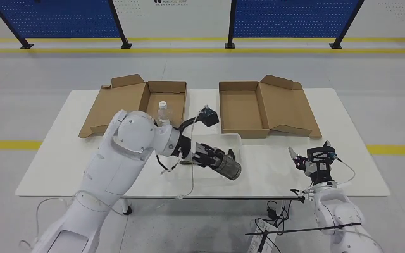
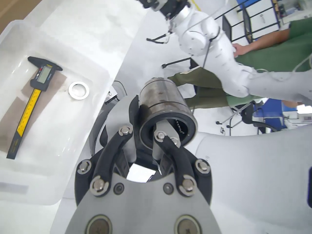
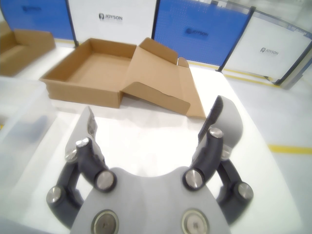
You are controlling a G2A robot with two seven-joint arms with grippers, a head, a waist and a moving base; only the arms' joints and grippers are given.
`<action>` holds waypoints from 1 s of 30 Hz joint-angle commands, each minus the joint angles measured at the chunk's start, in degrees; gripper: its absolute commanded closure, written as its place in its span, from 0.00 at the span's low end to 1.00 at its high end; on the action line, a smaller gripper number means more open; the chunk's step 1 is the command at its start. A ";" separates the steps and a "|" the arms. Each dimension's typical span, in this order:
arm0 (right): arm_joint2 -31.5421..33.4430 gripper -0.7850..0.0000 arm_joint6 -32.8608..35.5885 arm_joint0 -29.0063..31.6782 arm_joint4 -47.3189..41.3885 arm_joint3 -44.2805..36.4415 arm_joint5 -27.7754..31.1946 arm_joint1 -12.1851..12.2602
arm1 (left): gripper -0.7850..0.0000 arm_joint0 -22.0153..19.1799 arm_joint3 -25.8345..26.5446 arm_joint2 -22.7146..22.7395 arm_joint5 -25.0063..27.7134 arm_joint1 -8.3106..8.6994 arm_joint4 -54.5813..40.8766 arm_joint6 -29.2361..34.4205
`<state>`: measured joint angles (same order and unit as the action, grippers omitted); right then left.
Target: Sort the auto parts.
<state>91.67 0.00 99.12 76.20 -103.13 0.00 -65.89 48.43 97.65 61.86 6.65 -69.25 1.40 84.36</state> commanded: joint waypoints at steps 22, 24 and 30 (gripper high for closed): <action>0.00 0.00 0.00 0.00 0.00 0.00 0.00 0.00 | 1.00 0.24 3.15 1.45 2.61 1.51 -15.17 1.97; 0.00 0.00 0.00 0.00 0.00 0.00 0.00 0.00 | 1.00 0.16 3.11 1.32 2.69 1.62 -15.32 1.92; 0.00 0.00 0.00 0.00 0.00 0.00 0.00 0.00 | 1.00 -0.09 2.75 1.02 2.89 1.97 -15.79 1.64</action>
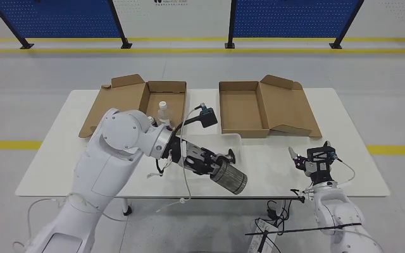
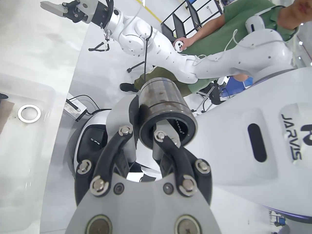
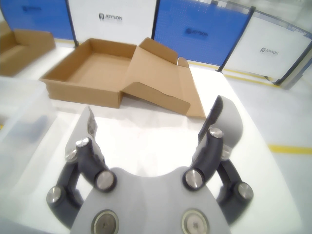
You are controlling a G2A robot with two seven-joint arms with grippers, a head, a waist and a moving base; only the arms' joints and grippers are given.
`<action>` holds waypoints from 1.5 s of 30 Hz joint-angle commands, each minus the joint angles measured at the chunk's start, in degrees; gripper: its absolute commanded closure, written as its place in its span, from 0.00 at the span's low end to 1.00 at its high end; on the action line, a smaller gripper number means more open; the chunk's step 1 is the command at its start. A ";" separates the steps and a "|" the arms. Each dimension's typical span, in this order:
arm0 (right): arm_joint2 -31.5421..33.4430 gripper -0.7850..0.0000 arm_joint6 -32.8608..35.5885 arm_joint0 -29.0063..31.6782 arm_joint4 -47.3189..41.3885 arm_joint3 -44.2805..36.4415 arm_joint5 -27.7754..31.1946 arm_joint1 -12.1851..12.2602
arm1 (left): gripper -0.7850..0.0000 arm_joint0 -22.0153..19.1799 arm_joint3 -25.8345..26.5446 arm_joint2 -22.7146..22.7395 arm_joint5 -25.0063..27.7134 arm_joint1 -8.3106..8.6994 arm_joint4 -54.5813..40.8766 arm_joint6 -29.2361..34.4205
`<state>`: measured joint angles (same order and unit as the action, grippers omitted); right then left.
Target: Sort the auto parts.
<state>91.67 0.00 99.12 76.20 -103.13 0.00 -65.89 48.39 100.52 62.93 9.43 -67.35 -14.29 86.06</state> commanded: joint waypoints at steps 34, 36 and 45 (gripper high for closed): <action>0.00 0.00 0.00 0.00 0.00 0.00 0.00 0.00 | 1.00 -1.90 -2.31 -2.28 0.62 2.02 5.39 -2.36; 0.00 0.00 0.00 0.00 0.00 0.00 0.00 0.00 | 1.00 -2.07 -2.34 -2.29 0.34 2.16 6.61 -2.82; 0.00 0.00 0.00 0.00 0.00 0.00 0.00 0.00 | 1.00 -2.76 -2.48 -2.93 -0.17 2.68 8.56 -2.69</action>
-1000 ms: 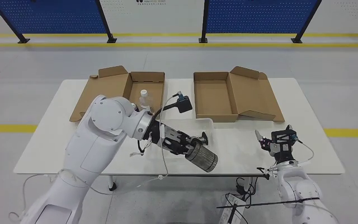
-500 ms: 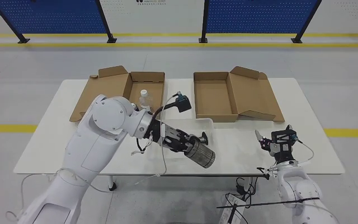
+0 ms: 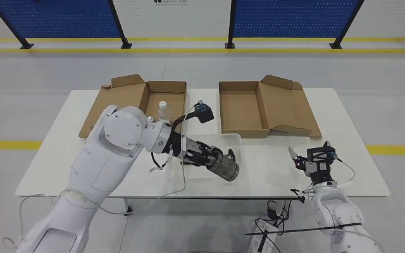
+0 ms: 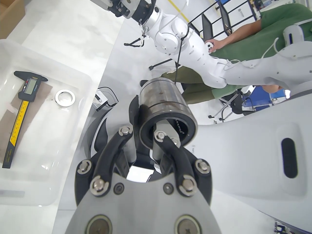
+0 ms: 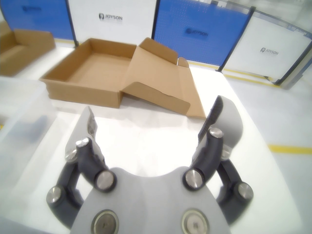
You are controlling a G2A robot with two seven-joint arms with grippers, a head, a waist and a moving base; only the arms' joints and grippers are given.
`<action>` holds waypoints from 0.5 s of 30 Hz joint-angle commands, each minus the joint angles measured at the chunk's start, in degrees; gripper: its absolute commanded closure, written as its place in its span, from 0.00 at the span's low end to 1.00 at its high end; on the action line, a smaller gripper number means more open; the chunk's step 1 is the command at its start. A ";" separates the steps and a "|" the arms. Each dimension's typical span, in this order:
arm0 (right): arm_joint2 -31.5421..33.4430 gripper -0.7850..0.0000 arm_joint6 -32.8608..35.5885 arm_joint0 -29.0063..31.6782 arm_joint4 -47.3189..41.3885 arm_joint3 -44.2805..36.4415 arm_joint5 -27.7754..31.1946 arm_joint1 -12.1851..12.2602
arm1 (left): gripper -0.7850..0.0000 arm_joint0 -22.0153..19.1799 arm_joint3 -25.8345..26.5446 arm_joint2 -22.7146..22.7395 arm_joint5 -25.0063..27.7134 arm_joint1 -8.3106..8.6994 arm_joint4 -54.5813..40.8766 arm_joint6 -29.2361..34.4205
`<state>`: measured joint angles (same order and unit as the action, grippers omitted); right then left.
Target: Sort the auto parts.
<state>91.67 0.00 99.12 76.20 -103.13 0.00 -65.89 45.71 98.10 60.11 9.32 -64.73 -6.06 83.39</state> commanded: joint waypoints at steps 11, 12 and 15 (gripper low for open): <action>0.00 0.00 0.00 0.00 0.00 0.00 0.00 0.00 | 1.00 -0.70 -0.08 1.68 -1.20 1.16 4.76 -1.15; 0.00 0.00 0.00 0.00 0.00 0.00 0.00 0.00 | 1.00 -0.66 0.07 2.24 -1.49 1.34 5.42 -1.43; 0.00 0.00 0.00 0.00 0.00 0.00 0.00 0.00 | 1.00 -0.66 0.66 4.54 -2.41 2.04 8.34 -1.68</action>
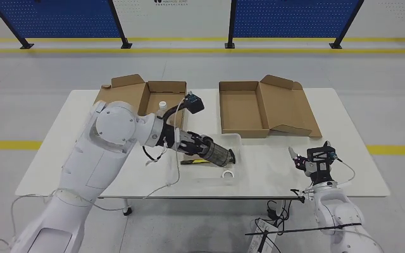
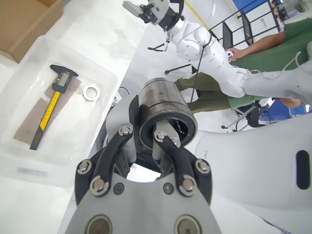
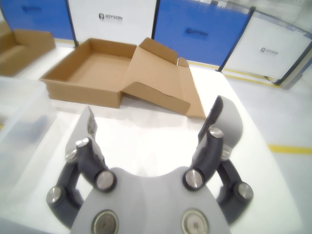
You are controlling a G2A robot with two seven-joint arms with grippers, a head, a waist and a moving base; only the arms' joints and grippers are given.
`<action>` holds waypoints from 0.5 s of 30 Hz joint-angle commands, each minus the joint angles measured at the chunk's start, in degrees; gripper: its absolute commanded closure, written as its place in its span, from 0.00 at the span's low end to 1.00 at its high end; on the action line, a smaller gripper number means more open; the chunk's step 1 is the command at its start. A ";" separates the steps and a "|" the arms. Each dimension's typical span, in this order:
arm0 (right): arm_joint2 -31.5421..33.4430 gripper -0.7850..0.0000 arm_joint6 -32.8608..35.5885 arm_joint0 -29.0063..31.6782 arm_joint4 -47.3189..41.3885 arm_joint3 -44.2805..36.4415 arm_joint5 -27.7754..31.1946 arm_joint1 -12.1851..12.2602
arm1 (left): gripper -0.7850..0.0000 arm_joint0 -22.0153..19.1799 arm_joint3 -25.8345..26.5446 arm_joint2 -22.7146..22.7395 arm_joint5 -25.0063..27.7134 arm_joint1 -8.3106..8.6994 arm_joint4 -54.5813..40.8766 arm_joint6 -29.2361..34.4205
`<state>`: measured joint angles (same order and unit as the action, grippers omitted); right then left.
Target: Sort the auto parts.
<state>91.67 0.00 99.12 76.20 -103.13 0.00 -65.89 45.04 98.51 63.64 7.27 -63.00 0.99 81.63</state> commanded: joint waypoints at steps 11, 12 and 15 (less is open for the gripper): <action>0.00 0.00 0.00 0.00 0.00 0.00 0.00 0.00 | 1.00 2.26 3.17 8.84 -8.78 2.81 14.90 -3.18; 0.00 0.00 0.00 0.00 0.00 0.00 0.00 0.00 | 1.00 2.36 3.41 8.77 -9.35 3.02 17.40 -2.94; 0.00 0.00 0.00 0.00 0.00 0.00 0.00 0.00 | 1.00 2.40 3.84 8.06 -11.44 3.43 24.11 -3.03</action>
<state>91.67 0.00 99.12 76.20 -103.13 0.00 -65.89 47.48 102.19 72.10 -3.29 -59.71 21.86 78.65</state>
